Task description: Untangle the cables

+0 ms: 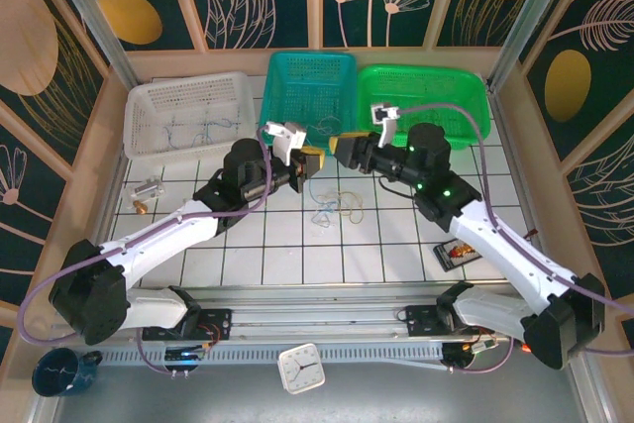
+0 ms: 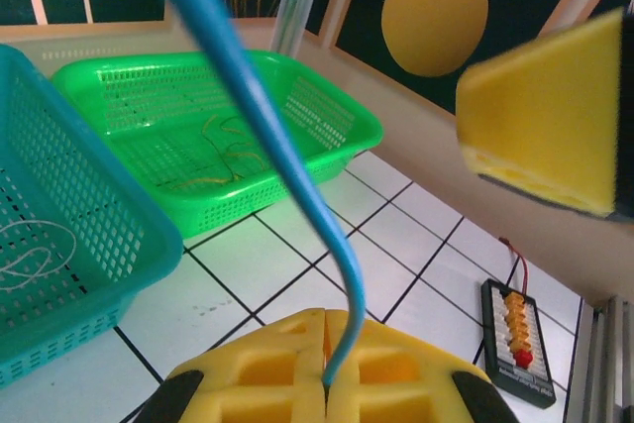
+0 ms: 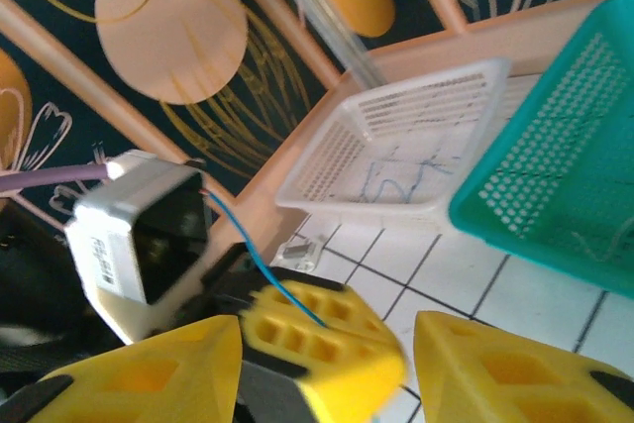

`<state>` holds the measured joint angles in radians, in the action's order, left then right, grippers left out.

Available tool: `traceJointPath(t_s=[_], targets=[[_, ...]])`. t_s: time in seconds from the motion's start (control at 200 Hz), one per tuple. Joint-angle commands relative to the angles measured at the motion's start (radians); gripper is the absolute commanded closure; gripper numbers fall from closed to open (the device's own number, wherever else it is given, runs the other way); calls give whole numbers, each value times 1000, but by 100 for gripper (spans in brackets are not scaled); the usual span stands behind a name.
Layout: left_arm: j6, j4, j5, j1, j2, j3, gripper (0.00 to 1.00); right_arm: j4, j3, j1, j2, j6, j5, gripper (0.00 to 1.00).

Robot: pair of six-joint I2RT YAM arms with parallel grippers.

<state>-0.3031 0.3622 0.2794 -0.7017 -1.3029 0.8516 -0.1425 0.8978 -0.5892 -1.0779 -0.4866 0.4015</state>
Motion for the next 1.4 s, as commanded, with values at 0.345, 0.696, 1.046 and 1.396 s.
traceJointPath(t_s=[0.345, 0.696, 1.046, 1.396], targets=[[-27, -35, -114, -3, 9, 160, 100, -192, -339, 32, 60, -92, -69, 47], [-45, -63, -130, -3, -14, 252, 100, -314, -457, 23, 5, -131, -72, 47], [-48, -60, -128, -4, -26, 282, 100, -423, -444, -47, -81, -170, -84, 39], [-72, -45, -112, -3, -25, 294, 100, -500, -400, -57, -174, -189, -99, 41]])
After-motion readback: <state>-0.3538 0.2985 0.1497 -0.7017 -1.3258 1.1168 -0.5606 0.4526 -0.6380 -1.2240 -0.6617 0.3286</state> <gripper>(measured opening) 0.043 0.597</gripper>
